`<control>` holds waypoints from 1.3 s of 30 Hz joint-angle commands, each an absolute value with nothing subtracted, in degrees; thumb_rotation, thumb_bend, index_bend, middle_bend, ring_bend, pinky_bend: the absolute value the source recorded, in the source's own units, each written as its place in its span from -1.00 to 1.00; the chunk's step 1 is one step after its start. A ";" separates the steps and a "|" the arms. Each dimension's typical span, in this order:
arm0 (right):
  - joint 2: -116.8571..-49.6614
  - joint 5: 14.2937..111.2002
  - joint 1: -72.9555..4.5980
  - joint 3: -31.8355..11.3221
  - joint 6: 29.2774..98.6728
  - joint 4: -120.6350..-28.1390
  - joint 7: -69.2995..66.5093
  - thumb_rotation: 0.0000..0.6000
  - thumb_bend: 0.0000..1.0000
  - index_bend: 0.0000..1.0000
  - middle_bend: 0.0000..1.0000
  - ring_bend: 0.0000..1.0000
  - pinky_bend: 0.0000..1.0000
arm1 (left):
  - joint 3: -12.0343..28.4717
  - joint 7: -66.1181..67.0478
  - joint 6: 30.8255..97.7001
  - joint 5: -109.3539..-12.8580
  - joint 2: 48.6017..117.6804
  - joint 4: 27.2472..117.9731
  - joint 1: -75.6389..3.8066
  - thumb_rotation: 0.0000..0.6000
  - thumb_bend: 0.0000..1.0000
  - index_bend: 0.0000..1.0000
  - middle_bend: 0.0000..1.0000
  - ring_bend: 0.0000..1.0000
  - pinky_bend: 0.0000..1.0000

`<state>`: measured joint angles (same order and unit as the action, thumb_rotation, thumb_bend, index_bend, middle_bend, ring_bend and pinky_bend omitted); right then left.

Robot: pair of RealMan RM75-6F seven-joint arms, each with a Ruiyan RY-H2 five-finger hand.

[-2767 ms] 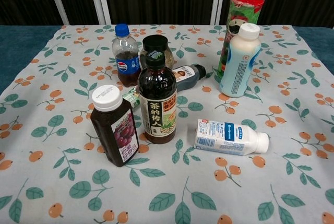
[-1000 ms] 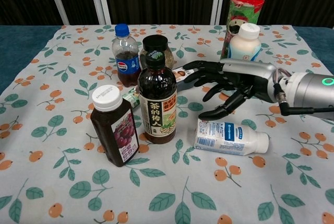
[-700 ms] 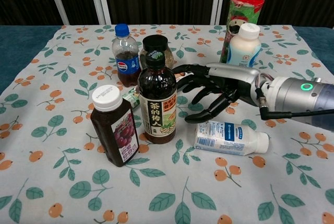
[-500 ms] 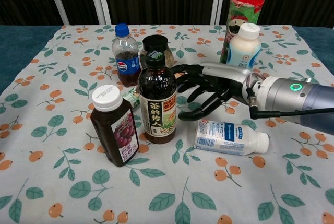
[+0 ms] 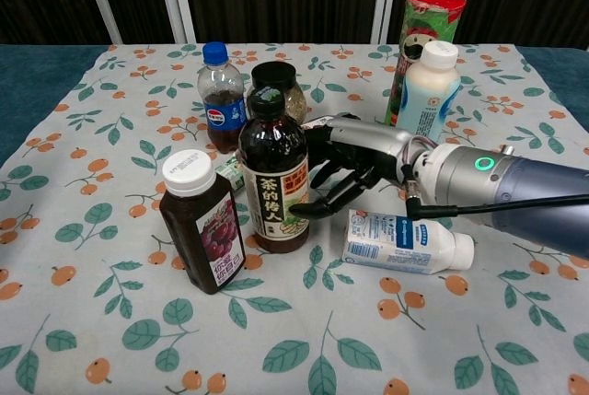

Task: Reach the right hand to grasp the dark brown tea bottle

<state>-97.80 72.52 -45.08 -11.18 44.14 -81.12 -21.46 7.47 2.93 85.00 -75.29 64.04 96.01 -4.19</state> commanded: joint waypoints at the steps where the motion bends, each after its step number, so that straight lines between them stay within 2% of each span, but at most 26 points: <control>1: -98.78 71.10 -45.27 -11.58 44.27 -81.16 -19.79 1.00 -0.29 -0.47 -0.36 -0.54 -0.54 | 7.54 2.89 84.94 -75.09 64.01 96.09 -4.19 1.00 -0.06 -0.71 -0.92 -0.83 -0.97; 7: -99.56 69.62 -45.80 -12.02 43.90 -81.12 -17.33 1.00 -0.22 -0.36 -0.29 -0.49 -0.54 | 7.66 2.81 84.88 -74.81 63.94 96.27 -4.19 1.00 -0.06 -0.71 -0.92 -0.83 -0.97; 15: -100.69 67.72 -45.29 -12.90 45.82 -81.45 -14.82 1.00 -0.01 0.01 0.01 -0.21 -0.49 | 7.75 2.75 84.92 -74.70 63.91 96.34 -4.20 1.00 -0.06 -0.71 -0.92 -0.83 -0.96; 23: -99.11 67.16 -43.65 -13.08 46.54 -83.52 -16.18 1.00 0.00 0.03 0.02 -0.14 -0.49 | 7.80 2.75 84.96 -74.58 63.91 96.43 -4.18 1.00 -0.06 -0.71 -0.92 -0.83 -0.96; 33: -90.55 71.28 -39.41 -13.14 47.82 -90.13 -25.42 1.00 0.00 0.06 0.04 -0.14 -0.49 | 7.82 2.68 85.06 -74.49 63.94 96.71 -4.11 1.00 -0.06 -0.71 -0.92 -0.83 -0.96; 39: -82.74 76.36 -35.47 -12.12 50.73 -95.48 -32.94 1.00 0.00 0.06 0.04 -0.14 -0.49 | 7.76 2.88 85.44 -74.73 64.09 96.82 -4.00 1.00 -0.05 -0.71 -0.92 -0.83 -0.96</control>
